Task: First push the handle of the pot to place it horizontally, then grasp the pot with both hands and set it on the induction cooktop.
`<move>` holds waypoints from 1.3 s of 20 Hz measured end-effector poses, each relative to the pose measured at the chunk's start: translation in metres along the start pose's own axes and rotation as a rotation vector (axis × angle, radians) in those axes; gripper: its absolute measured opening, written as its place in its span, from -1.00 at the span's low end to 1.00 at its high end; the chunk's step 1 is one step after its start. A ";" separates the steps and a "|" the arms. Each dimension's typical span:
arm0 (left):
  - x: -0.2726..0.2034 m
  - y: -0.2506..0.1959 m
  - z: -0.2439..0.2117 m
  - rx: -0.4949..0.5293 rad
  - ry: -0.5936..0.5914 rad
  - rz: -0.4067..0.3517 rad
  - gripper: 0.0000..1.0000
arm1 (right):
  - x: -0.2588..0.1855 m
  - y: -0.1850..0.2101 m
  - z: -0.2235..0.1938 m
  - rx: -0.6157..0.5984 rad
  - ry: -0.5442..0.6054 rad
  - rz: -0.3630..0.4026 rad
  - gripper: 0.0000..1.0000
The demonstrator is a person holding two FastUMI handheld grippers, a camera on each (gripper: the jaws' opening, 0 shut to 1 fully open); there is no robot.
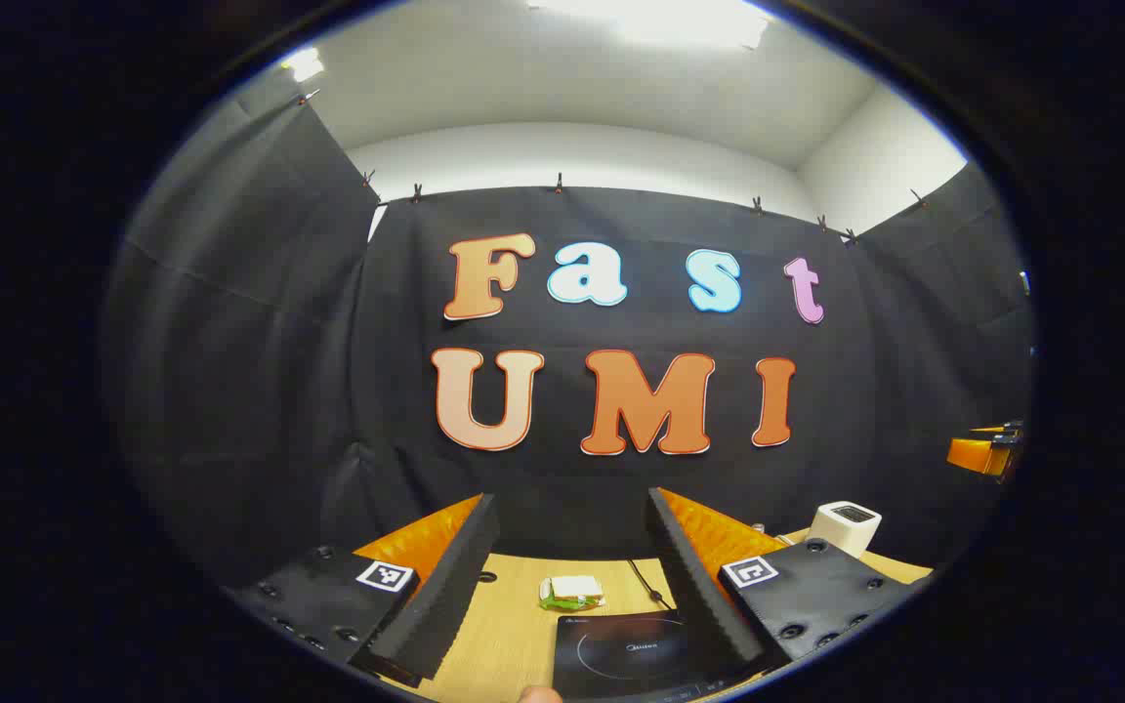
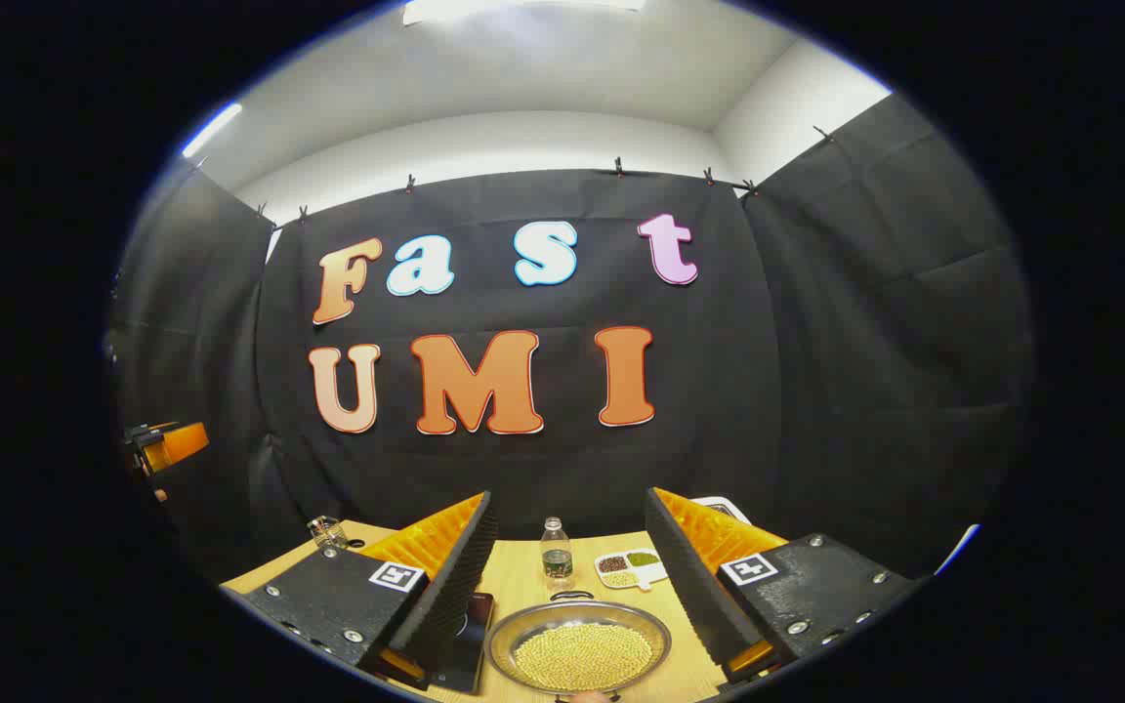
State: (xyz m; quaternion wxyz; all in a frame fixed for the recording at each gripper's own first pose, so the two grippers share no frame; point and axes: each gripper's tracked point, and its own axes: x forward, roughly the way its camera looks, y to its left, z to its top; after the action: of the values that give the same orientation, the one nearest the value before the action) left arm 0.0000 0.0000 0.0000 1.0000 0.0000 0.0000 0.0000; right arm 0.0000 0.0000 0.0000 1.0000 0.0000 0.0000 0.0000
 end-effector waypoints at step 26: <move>0.002 -0.028 0.007 -0.013 -0.015 -0.058 1.00 | 0.004 -0.010 -0.012 -0.036 0.037 -0.003 0.87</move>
State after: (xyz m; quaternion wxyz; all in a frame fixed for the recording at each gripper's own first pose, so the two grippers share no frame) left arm 0.0021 -0.0284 0.0073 0.9995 -0.0064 -0.0076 -0.0292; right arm 0.0036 -0.0104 -0.0121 0.9997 -0.0181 0.0186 -0.0016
